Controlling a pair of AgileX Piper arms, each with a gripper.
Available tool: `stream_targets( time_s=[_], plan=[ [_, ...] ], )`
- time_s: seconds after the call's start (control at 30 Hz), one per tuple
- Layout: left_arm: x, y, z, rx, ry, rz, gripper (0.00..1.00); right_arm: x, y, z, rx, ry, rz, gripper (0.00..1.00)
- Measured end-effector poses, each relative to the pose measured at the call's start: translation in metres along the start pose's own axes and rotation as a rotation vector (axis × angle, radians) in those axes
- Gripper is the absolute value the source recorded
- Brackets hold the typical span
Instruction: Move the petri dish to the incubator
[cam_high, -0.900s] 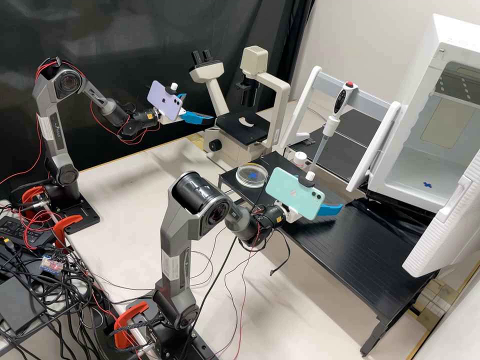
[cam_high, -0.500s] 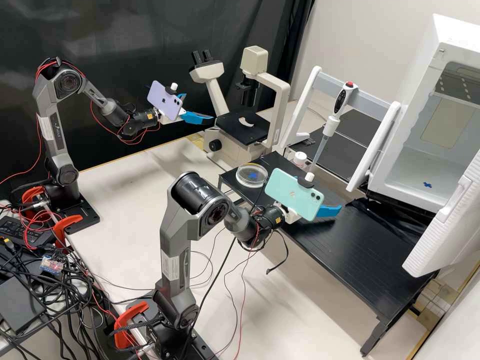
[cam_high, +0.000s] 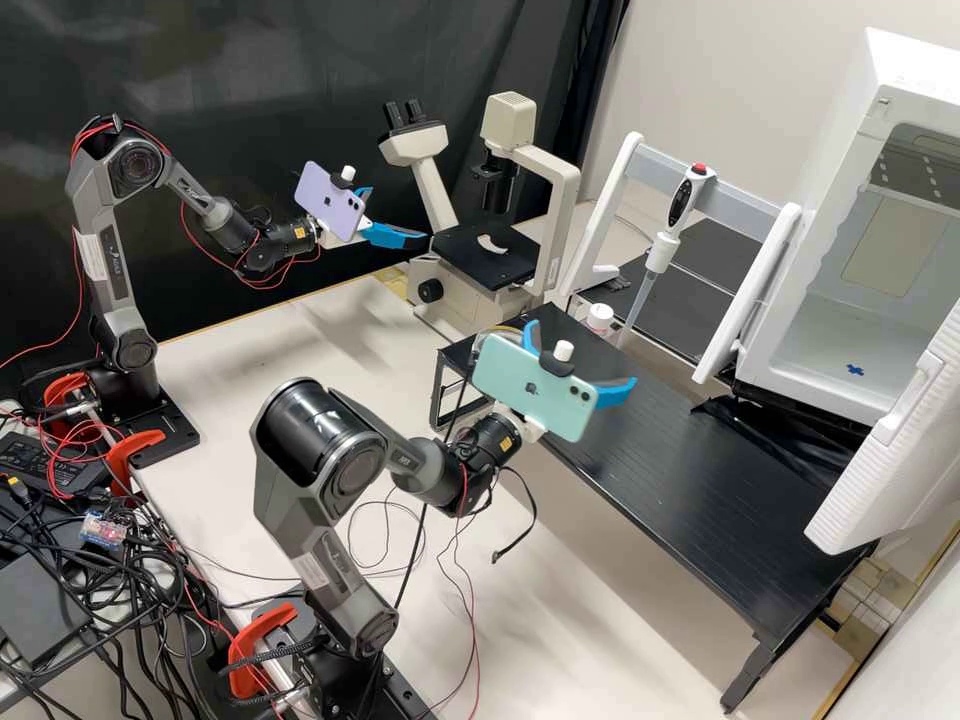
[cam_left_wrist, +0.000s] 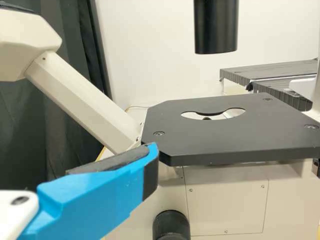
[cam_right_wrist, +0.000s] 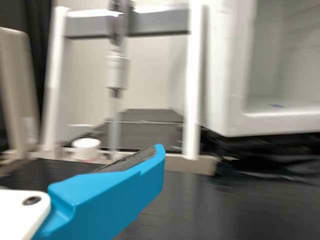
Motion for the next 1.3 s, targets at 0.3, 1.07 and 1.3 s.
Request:
stream_targets(
  time_s=[0.3,1.07,1.3],
  plan=[
    [0.000,0.000,0.000,0.000,0.000,0.000,1.00,0.001,-0.046,-0.023,-0.059,0.095,-0.174,1.00],
    [0.000,0.000,0.000,0.000,0.000,0.000,1.00,0.023,-0.078,-0.004,-0.099,-0.022,-0.251,0.00],
    [0.000,0.000,0.000,0.000,0.000,0.000,1.00,0.025,-0.077,-0.003,-0.100,-0.021,-0.239,0.00]
  ],
)
